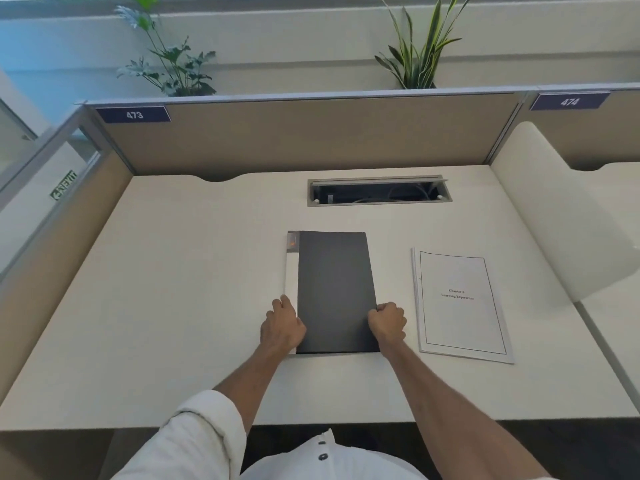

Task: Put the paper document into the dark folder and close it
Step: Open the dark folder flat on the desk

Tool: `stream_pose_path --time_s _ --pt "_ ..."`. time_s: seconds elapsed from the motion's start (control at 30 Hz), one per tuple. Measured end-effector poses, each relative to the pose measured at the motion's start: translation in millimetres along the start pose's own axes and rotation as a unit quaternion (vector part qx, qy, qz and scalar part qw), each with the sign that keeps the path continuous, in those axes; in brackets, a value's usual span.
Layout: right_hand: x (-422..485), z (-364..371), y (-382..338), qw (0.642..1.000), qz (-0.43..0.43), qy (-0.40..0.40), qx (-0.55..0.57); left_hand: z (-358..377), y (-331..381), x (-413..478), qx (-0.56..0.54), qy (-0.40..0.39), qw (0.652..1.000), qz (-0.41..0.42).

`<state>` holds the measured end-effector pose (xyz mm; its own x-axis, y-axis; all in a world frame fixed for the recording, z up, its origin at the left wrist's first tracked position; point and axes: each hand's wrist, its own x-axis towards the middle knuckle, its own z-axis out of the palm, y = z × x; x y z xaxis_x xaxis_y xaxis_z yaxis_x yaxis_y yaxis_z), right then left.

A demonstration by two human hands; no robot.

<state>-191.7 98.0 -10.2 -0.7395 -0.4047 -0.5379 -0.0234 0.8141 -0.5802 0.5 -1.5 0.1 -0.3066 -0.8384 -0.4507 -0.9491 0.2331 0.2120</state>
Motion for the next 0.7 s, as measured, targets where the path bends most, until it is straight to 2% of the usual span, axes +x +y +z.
stream_pose_path --time_s 0.17,0.3,0.37,0.5,0.7 --pt "8 -6 -2 0.995 0.042 -0.012 0.084 -8 -4 5 -0.019 -0.021 1.000 0.007" --pt "1 -8 -4 0.972 0.067 -0.050 0.220 -15 -12 13 -0.013 -0.031 0.999 0.021" --pt "-1 -9 -5 0.968 0.062 -0.053 0.236 -20 -17 17 -0.006 -0.040 0.999 0.027" --pt "0 -15 -13 0.978 0.006 -0.024 0.208 -31 -16 20 -0.015 -0.022 0.999 0.029" --pt "-7 -25 -48 0.969 -0.112 0.000 0.221 -62 5 22 -0.143 0.037 0.982 0.114"
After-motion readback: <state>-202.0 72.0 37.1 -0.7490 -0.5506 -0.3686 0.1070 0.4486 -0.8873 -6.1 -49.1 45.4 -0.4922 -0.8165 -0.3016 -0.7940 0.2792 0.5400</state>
